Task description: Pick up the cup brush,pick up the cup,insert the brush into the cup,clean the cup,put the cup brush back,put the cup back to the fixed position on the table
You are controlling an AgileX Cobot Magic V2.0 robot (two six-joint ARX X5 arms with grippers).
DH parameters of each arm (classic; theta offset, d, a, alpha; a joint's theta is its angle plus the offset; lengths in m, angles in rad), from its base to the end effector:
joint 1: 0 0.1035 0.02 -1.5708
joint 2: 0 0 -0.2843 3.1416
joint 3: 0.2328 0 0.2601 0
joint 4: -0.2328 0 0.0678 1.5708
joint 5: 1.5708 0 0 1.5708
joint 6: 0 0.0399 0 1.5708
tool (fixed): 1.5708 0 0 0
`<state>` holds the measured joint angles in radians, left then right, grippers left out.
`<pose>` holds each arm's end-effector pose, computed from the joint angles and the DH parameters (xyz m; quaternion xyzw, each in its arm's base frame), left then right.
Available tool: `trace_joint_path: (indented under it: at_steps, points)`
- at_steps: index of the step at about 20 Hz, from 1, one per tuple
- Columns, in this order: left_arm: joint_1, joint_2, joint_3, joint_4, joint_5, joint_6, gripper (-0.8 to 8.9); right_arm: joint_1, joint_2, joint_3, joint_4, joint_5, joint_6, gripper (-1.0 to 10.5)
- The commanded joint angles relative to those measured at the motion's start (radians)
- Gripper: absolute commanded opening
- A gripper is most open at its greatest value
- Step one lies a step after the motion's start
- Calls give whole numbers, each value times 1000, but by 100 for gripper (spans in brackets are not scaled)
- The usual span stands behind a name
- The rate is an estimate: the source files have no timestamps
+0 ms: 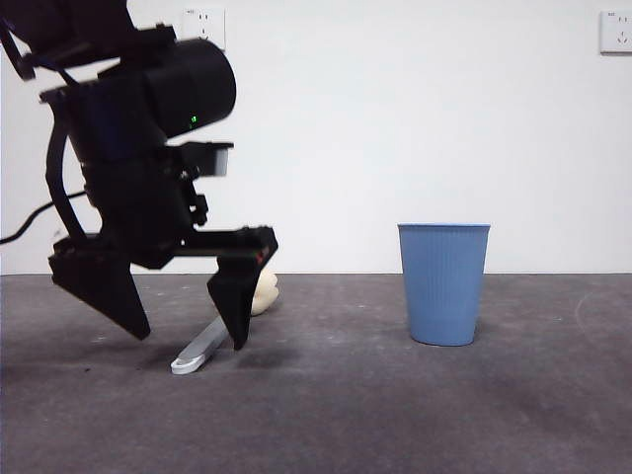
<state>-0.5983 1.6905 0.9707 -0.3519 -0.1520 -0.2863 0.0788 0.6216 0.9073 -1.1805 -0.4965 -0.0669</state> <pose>0.2803 -0.1838 0.1699 0.0655 0.4973 -0.1206 0.8566 0.0774 0.0252 0.3177 0.0607 0.4144 0.2698 0.8671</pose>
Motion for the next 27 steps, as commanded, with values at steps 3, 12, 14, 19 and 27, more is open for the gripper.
trace_joint_path:
  at_steps: [3, 12, 14, 19, 27]
  points:
    - [-6, 24, 0, 15, -5, -35, 474, 2, 0, 3, 6, 0, 6, 627]
    - [-7, 27, 0, -33, -2, -55, 303, 2, 0, 3, 5, 0, 10, 627]
    - [-8, 27, 0, -38, 15, -56, 215, 2, 0, 3, 5, -1, 16, 627]
    - [-13, 27, 0, -39, 63, -63, 30, 2, 0, 3, 5, -1, 17, 626]
    - [-8, 17, 0, -74, 82, -54, -8, 5, 0, 3, 5, -2, 17, 626]
